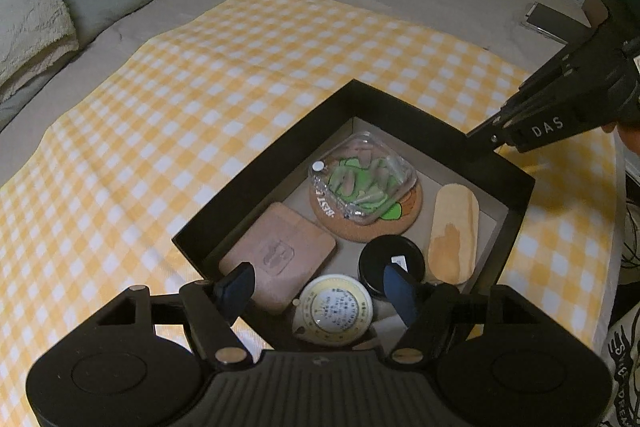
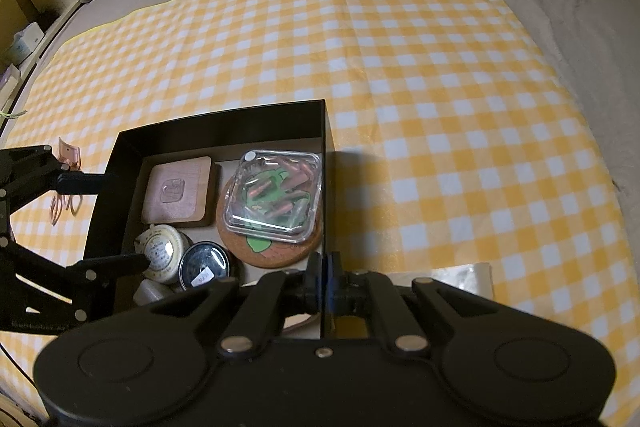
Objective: Organize rigid objects
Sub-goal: 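Carry the tape measure into the box beside the wooden coaster and release, then move the left gripper out of the box to the pink scissors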
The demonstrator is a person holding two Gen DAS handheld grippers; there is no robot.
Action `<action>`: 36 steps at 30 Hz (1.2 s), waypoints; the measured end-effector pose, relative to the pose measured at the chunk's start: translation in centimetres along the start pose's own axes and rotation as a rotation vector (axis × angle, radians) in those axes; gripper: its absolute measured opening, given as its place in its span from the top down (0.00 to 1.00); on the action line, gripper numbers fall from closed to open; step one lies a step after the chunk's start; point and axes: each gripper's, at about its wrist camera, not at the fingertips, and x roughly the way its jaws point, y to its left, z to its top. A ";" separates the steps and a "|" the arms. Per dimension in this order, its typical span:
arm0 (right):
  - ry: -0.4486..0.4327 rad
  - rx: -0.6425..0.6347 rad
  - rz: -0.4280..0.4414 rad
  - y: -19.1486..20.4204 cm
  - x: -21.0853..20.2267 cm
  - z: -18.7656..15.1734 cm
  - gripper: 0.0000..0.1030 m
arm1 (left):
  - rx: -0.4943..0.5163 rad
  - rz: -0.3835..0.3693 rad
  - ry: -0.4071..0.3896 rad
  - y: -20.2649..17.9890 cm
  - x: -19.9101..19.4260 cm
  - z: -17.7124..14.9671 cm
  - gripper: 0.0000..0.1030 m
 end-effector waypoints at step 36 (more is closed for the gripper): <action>0.003 -0.011 -0.019 0.3 0.0 0.0 0.97 | -0.136 -0.019 -0.206 0.2 -9.2 -1.4 0.00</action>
